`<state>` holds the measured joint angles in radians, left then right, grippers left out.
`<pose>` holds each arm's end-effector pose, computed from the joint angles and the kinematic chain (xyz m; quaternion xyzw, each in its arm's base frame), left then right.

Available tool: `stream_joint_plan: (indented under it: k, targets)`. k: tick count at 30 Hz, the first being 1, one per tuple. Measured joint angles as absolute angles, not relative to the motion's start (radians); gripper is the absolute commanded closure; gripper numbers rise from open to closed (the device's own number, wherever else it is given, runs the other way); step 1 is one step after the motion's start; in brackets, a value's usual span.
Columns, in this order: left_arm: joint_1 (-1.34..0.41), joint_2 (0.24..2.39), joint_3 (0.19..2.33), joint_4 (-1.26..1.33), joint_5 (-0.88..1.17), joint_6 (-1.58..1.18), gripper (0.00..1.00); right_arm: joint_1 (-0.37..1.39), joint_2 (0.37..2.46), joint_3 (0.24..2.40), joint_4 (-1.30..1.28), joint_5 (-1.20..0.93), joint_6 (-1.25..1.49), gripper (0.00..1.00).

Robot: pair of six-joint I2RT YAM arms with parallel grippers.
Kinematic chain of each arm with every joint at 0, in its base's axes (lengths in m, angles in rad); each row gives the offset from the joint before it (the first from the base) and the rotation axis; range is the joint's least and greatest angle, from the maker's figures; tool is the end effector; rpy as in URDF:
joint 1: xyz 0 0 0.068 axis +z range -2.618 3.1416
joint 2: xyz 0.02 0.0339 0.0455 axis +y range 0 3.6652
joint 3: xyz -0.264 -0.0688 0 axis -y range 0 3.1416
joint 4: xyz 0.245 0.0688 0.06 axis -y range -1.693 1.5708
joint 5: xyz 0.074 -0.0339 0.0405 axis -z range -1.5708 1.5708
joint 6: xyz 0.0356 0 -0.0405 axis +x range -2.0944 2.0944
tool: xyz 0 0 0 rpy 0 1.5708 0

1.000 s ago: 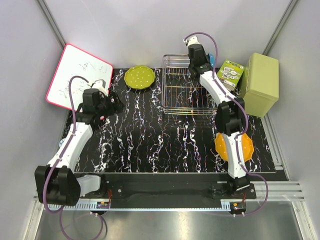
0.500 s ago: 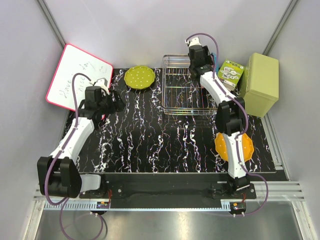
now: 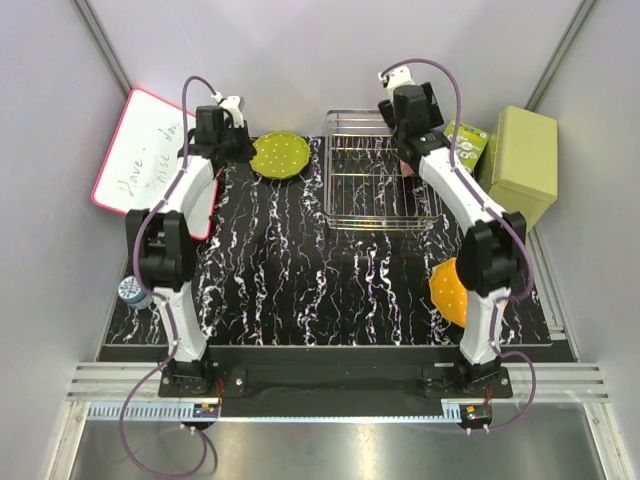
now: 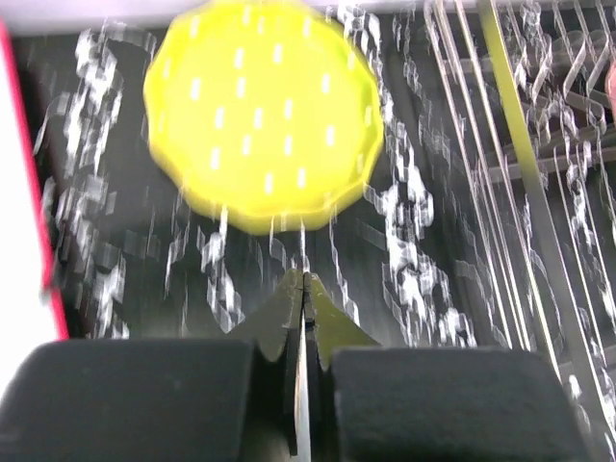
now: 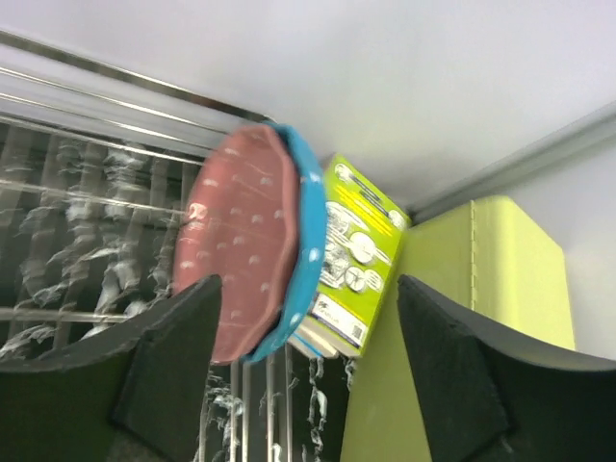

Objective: Load the plates into the dish rack

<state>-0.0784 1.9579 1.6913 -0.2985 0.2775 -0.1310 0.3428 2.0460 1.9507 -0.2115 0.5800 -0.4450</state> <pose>0.4610 -0.0460 0.2933 0.0438 0.8692 -0.1704 0.4620 0.4674 0.1461 0.3533 -0.1407 0.7788 -0.2593 0.5536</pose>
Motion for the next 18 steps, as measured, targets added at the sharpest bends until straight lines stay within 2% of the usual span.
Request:
stream_joint_plan:
  k: [4, 7, 12, 18]
  targets:
    - [-0.083, 2.186, 1.923, -0.306, 0.297, -0.134, 1.00, 0.377, 1.820, 1.740, -0.228, 0.349, -0.424, 0.07]
    - [-0.096, 2.281, 1.983, -0.313, 0.279, -0.118, 1.00, 0.396, 1.725, 1.650, -0.242, 0.215, -0.382, 0.04]
    - [-0.141, 2.387, 2.066, -0.344, 0.245, -0.077, 1.00, 0.397, 1.663, 1.536, -0.268, 0.085, -0.278, 0.03]
    - [-0.209, 2.406, 2.085, -0.375, 0.219, -0.044, 1.00, 0.397, 1.646, 1.450, -0.309, 0.036, -0.219, 0.03]
